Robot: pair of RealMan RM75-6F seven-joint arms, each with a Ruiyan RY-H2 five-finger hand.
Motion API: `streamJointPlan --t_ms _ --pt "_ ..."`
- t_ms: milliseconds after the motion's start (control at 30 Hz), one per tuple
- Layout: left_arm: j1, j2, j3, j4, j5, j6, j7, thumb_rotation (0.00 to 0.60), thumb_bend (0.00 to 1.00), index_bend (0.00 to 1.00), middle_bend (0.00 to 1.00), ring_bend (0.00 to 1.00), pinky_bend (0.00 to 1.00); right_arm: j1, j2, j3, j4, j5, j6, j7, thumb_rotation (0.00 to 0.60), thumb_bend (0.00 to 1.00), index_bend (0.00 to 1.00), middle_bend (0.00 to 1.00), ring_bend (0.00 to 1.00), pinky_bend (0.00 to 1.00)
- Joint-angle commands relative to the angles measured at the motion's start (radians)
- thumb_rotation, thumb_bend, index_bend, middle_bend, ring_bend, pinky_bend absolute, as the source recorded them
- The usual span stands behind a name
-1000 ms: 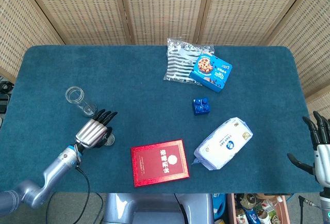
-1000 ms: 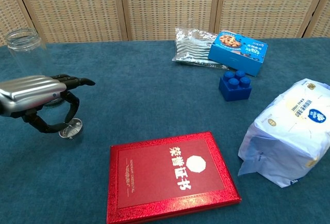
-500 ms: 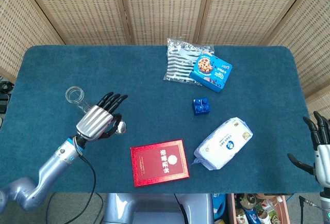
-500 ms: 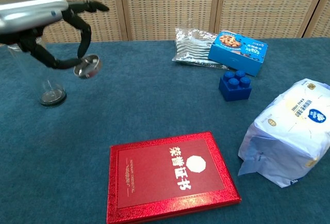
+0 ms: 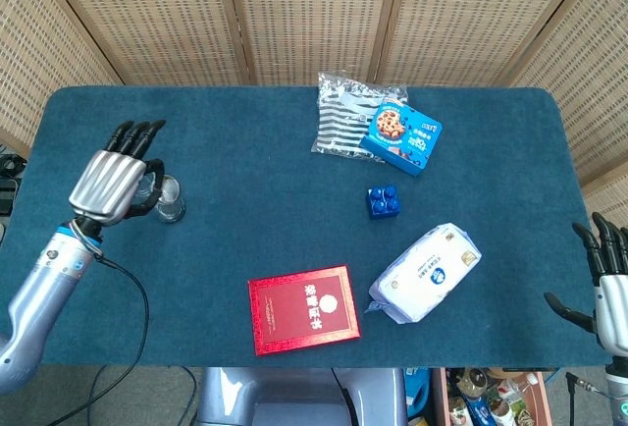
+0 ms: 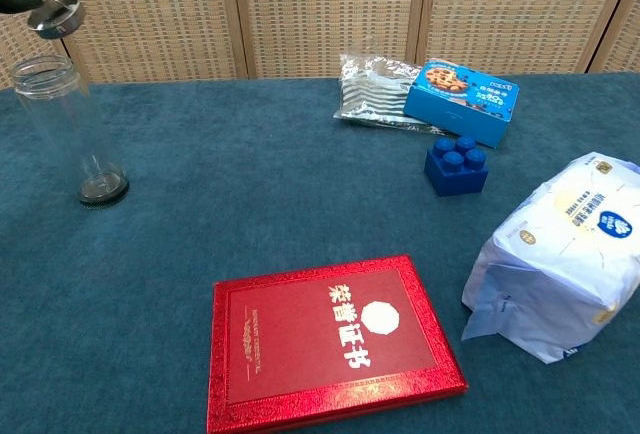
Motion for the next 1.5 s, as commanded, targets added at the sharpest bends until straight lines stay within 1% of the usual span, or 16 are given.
streamJointPlan --t_ms 33,300,500,633,767,1300,1400,1500 --pt "-0.001 0.008 0.008 0.079 -0.055 -0.048 -0.04 0.6 0.53 0.62 0.0 0.0 0.0 0.0 -0.002 -0.002 -0.002 -0.002 -0.001 -0.006 0.6 0.0 0.14 0.0 0.0 0.0" --pt "-0.011 -0.031 0.011 0.171 -0.07 -0.091 -0.134 0.6 0.53 0.62 0.0 0.0 0.0 0.002 -0.009 -0.003 0.0 -0.001 -0.004 -0.02 0.6 0.0 0.14 0.0 0.0 0.0" --pt "-0.038 -0.046 0.023 0.209 -0.134 -0.128 -0.116 0.6 0.53 0.62 0.0 0.0 0.0 0.001 -0.007 -0.001 0.001 0.002 -0.002 -0.017 0.6 0.0 0.14 0.0 0.0 0.0" --pt "-0.052 -0.066 0.025 0.237 -0.176 -0.135 -0.108 0.6 0.53 0.62 0.0 0.0 0.0 0.001 -0.005 0.0 0.001 0.004 0.0 -0.014 0.6 0.0 0.14 0.0 0.0 0.0" --pt "-0.058 -0.082 0.028 0.261 -0.186 -0.134 -0.115 0.6 0.53 0.62 0.0 0.0 0.0 0.0 -0.003 0.003 0.0 0.007 0.001 -0.01 0.6 0.0 0.14 0.0 0.0 0.0" --pt "-0.066 -0.097 0.043 0.285 -0.192 -0.134 -0.127 0.6 0.53 0.62 0.0 0.0 0.0 0.001 -0.005 0.001 0.001 0.007 -0.002 -0.013 0.6 0.0 0.14 0.0 0.0 0.0" --pt "-0.07 -0.091 0.046 0.278 -0.205 -0.144 -0.123 0.6 0.53 0.58 0.0 0.0 0.0 0.001 -0.005 0.001 0.0 0.006 -0.001 -0.015 0.6 0.0 0.14 0.0 0.0 0.0" --pt "-0.079 -0.07 0.055 0.261 -0.233 -0.17 -0.107 0.6 0.54 0.39 0.0 0.0 0.0 0.001 -0.006 0.001 0.0 0.006 -0.002 -0.016 0.6 0.0 0.14 0.0 0.0 0.0"
